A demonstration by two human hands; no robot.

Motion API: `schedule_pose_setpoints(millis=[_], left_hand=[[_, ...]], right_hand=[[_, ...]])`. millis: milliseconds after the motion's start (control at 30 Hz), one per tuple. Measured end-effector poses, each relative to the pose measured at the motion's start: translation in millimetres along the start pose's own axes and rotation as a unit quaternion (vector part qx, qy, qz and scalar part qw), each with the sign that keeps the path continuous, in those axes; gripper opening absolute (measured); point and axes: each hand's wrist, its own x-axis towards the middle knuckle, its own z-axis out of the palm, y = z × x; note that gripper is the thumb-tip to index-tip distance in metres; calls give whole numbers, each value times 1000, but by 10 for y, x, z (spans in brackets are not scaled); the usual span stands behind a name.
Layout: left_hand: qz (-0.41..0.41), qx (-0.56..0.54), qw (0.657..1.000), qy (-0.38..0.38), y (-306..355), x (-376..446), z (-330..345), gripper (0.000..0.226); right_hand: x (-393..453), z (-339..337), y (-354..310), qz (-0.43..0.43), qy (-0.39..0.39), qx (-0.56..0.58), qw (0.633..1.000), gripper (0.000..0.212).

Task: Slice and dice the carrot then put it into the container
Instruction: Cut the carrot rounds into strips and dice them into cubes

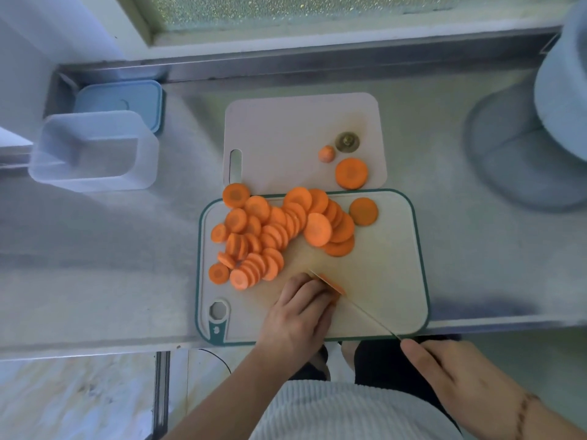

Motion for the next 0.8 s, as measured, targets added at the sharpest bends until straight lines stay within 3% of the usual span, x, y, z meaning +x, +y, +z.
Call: schedule_pose_setpoints(millis=[400, 633, 800], left_hand=[[4, -6, 1000, -9, -23, 14, -21, 14], [7, -14, 1000, -8, 6, 28, -9, 13], [-7, -23, 1000, -18, 26, 48, -42, 11]], right_hand=[[92, 260, 12, 56, -10, -51, 997, 85], [183, 209, -128, 43, -23, -35, 998, 70], [321, 173, -175, 0, -2, -18, 1000, 71]])
